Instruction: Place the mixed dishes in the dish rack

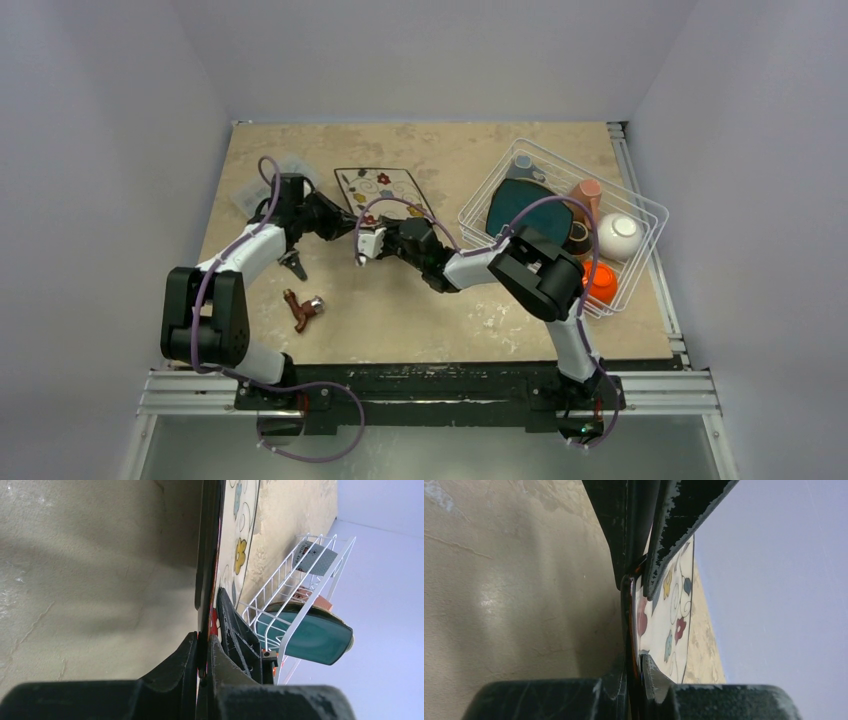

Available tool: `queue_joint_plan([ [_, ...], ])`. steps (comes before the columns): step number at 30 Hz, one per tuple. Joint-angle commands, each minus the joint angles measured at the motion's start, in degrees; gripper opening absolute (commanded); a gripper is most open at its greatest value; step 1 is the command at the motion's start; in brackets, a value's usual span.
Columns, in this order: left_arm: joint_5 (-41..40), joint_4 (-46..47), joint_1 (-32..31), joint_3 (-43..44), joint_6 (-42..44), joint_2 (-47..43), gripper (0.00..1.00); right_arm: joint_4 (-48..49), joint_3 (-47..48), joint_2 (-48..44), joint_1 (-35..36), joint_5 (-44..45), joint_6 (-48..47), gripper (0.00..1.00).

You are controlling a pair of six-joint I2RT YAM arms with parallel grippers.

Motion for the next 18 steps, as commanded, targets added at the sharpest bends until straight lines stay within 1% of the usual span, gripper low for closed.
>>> queue_joint_plan([
  [1, 2.83, 2.02, 0.61, 2.52, -0.84, -0.44, 0.00, 4.24, 2.40, -0.49, -1.17, -0.10, 1.76, 0.00],
  [2, 2.76, 1.06, 0.85, 2.86, -0.85, -0.28, 0.05, 4.52, 1.74, -1.03, -1.57, -0.87, 2.38, 0.00],
  [3, 2.72, 0.24, 1.04, 3.19, -0.73, -0.07, 0.15, 4.79, 1.00, -1.71, -1.93, -1.90, 3.04, 0.00],
  [5, 2.70, -0.80, 1.48, 3.83, -0.69, 0.46, 0.38, 4.30, -0.29, -3.07, -2.36, -4.23, 3.76, 0.00],
  [6, 2.82, -0.78, 1.65, 4.10, -0.68, 0.59, 0.46, 3.97, -0.66, -3.55, -2.39, -4.73, 3.87, 0.00],
  [9, 4.24, -0.10, 2.11, 4.95, -0.43, 1.93, 0.67, 2.85, -1.34, -4.49, -2.40, -6.25, 4.44, 0.00],
  [12, 4.76, 0.10, 2.40, 4.73, -1.00, 3.06, 0.69, 3.19, -2.20, -5.36, -2.40, -6.54, 5.79, 0.00],
  [15, 4.39, 2.59, 3.04, 3.24, -2.18, 3.33, 0.71, 3.10, -3.21, -6.50, -2.33, -7.77, 6.94, 0.00],
  [18, 4.26, 2.58, 3.99, 4.50, -0.37, 4.05, 0.71, 2.54, -4.31, -8.06, -2.09, -8.46, 7.49, 0.00],
])
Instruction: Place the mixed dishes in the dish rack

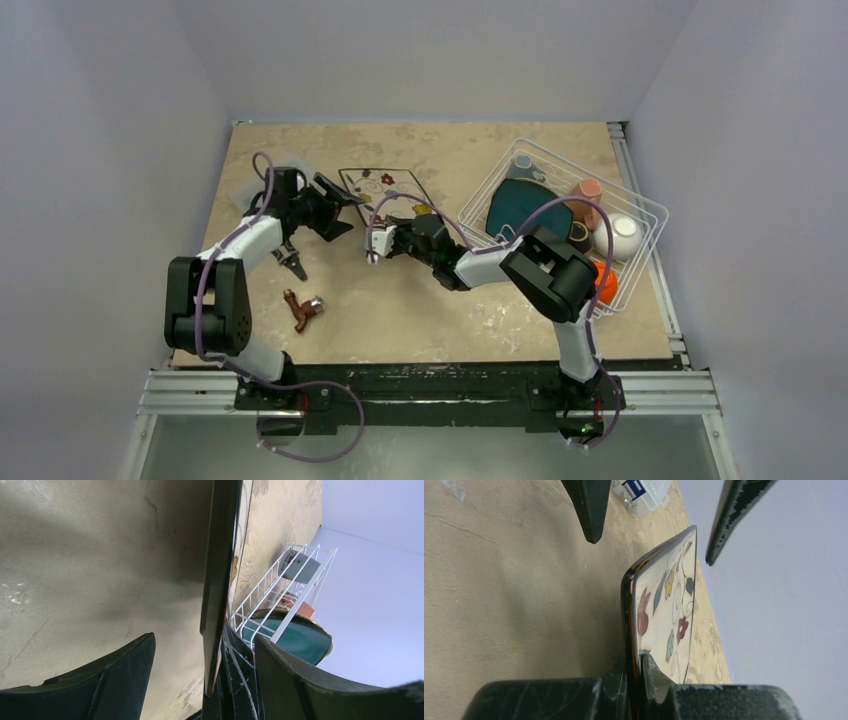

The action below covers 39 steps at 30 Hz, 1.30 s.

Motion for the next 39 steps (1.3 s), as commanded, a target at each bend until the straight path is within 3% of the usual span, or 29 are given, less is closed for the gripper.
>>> queue_joint_plan([
  [1, 0.78, 1.60, 1.68, 1.93, 2.04, 0.89, 0.72, 2.47, -1.32, -5.55, 0.20, -3.51, 6.36, 0.00],
  [10, 3.59, 6.17, 1.35, 1.66, 2.03, 4.66, 0.71, 1.77, -4.46, -8.54, 1.59, -5.30, 7.59, 0.00],
  [15, 4.97, 10.85, 0.27, 0.34, -0.13, 6.38, 0.64, 2.50, -5.48, -9.33, 2.65, -5.25, 8.96, 0.00],
  [24, 6.98, 18.93, -0.09, -2.26, -2.36, 6.87, 0.37, 2.37, -5.89, -10.26, 4.90, -3.29, 10.36, 0.00],
  [29, 7.61, 21.36, -0.24, -3.17, -3.40, 6.51, 0.28, 2.15, -5.87, -11.28, 5.71, -1.78, 12.43, 0.00],
  [33, 8.92, 24.49, -0.20, -3.75, -3.97, 6.48, 0.12, 1.51, -5.78, -11.37, 6.50, -0.79, 13.07, 0.00],
  [35, 9.61, 26.03, -0.19, -3.90, -4.19, 6.27, 0.00, 1.34, -5.58, -11.21, 6.89, 0.02, 13.28, 0.08],
  [37, 10.11, 29.04, -0.08, -4.52, -4.65, 5.38, 0.00, 0.42, -5.12, -11.19, 7.33, 1.69, 14.75, 0.23],
  [39, 10.39, 32.03, 0.26, -5.28, -4.93, 3.79, 0.00, 2.10, -5.17, -11.76, 7.50, 5.29, 18.60, 0.46],
])
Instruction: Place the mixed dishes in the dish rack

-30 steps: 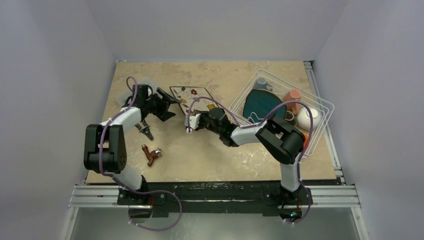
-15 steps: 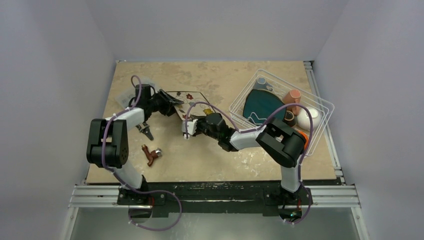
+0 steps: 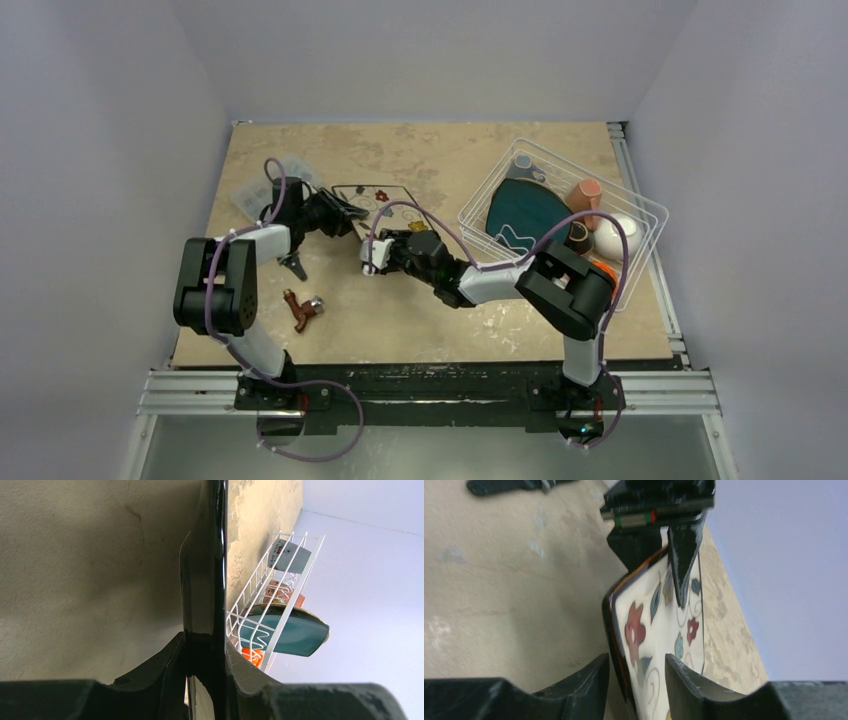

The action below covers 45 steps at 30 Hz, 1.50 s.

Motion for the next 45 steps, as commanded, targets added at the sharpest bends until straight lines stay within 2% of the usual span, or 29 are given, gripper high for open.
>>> queue_joint_plan([
  [1, 4.14, 14.38, 0.25, -0.03, -1.97, -4.37, 0.00, 5.20, 0.74, -4.27, 1.73, 4.74, 10.38, 0.52],
  [2, 4.04, 15.27, 0.48, 0.02, -1.83, -5.55, 0.00, 4.84, 0.97, -4.82, 1.76, 6.11, 11.68, 0.58],
  [3, 3.99, 16.18, 0.61, 0.04, -1.59, -6.76, 0.00, 3.17, 1.56, -5.43, 1.71, 7.08, 13.07, 0.70],
  [4, 3.99, 16.79, 0.81, 0.09, -1.12, -8.04, 0.00, 0.99, 2.58, -6.38, 1.68, 7.25, 14.28, 0.92],
  [5, 3.89, 16.86, 0.88, 0.17, -0.06, -9.33, 0.00, -1.43, 3.07, -7.55, 1.73, 7.10, 15.63, 0.98],
  [10, 2.58, 16.57, 1.19, 0.85, 3.60, -14.05, 0.00, -11.93, 4.47, -15.54, 1.73, 7.71, 24.64, 0.99],
  [15, 3.51, 21.78, 1.94, 0.84, 3.86, -16.51, 0.00, -24.50, 5.64, -22.71, 1.82, 7.68, 34.42, 0.99],
  [17, 4.07, 24.47, 2.03, 0.86, 4.10, -17.46, 0.00, -30.66, 6.59, -25.39, 1.82, 10.11, 43.19, 0.99],
  [19, 5.22, 28.37, 2.01, 0.91, 3.74, -17.92, 0.00, -40.00, 10.00, -27.24, 1.80, 12.26, 54.30, 0.99],
  [21, 6.60, 34.42, 2.04, 0.69, 1.36, -17.62, 0.00, -48.73, 13.64, -28.85, 1.56, 10.20, 59.41, 0.99],
  [24, 9.14, 45.87, 1.88, 0.87, -3.96, -15.96, 0.00, -52.68, 13.35, -34.33, 1.18, 12.29, 66.12, 0.99],
  [26, 10.37, 52.91, 1.50, 1.16, -7.86, -14.33, 0.00, -51.79, 10.76, -38.76, -1.36, 10.12, 70.20, 0.99],
  [29, 10.21, 60.30, 0.32, 0.94, -12.84, -12.33, 0.00, -50.32, 6.46, -43.48, -10.96, -0.85, 78.60, 0.99],
  [32, 8.45, 65.51, -2.00, -0.11, -16.56, -11.46, 0.00, -42.96, 0.26, -47.03, -16.64, -9.27, 85.56, 0.99],
  [34, 7.28, 67.18, -4.17, -0.75, -17.90, -11.51, 0.00, -35.53, -4.86, -49.49, -16.80, -7.03, 92.21, 0.99],
  [37, 5.57, 69.56, -7.67, -1.66, -19.29, -12.16, 0.00, -16.31, -16.55, -52.91, -16.43, -3.48, 104.81, 0.99],
  [39, 5.24, 70.09, -9.73, -2.01, -19.57, -12.51, 0.00, -5.46, -22.38, -53.59, -15.99, -0.17, 108.80, 0.99],
  [45, 4.12, 70.12, -13.15, -3.03, -18.80, -12.90, 0.00, 6.07, -24.53, -52.48, -10.27, 12.91, 103.58, 0.99],
])
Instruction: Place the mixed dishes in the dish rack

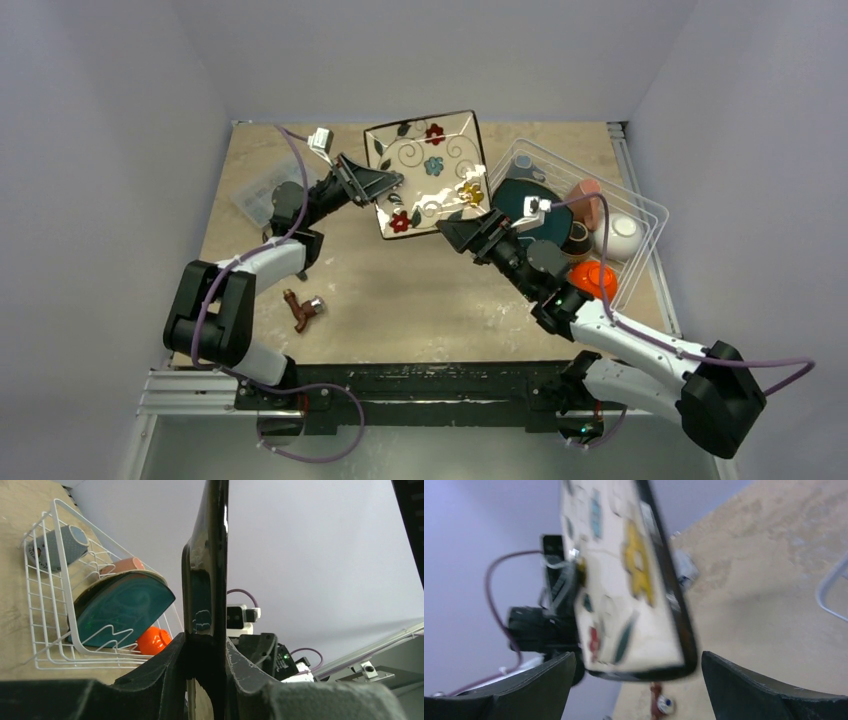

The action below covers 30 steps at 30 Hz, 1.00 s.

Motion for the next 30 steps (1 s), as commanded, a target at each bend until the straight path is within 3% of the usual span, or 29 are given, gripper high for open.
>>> queue_joint_plan([
  [1, -3.98, 15.28, -1.67, 1.28, -3.56, -3.57, 0.00, 21.12, 0.30, -0.41, 4.04, 13.25, 0.83, 0.99],
  [8, -4.15, 15.28, -1.89, 1.14, -3.05, -3.80, 0.00, 33.92, -3.10, 3.90, 6.58, 22.21, 7.87, 0.85],
  [14, -4.13, 15.17, -1.89, 1.01, -2.07, -3.65, 0.00, 40.07, -5.06, 6.05, 6.59, 26.16, 10.56, 0.66],
  [16, -4.28, 15.19, -1.91, 0.96, -2.41, -3.17, 0.00, 39.22, -4.97, 6.04, 6.61, 27.73, 11.88, 0.53],
  [23, -4.17, 15.19, -2.45, 0.94, -1.92, -3.10, 0.00, 39.56, -3.75, 7.39, 6.62, 27.97, 12.15, 0.53],
  [25, -4.04, 15.19, -2.53, 1.00, -1.77, -2.99, 0.00, 39.40, -3.55, 7.37, 6.58, 28.00, 11.64, 0.41],
  [26, -3.93, 15.19, -2.70, 1.07, -1.77, -2.87, 0.00, 39.17, -3.43, 7.28, 6.58, 28.11, 11.43, 0.25],
  [27, -3.85, 15.19, -2.82, 1.14, -1.78, -2.82, 0.00, 38.92, -3.45, 7.13, 6.58, 28.45, 11.15, 0.02],
  [30, -3.06, 14.93, -3.38, 1.57, -1.72, -2.28, 0.00, 39.49, -3.82, 5.88, 6.17, 28.35, 6.54, 0.00],
])
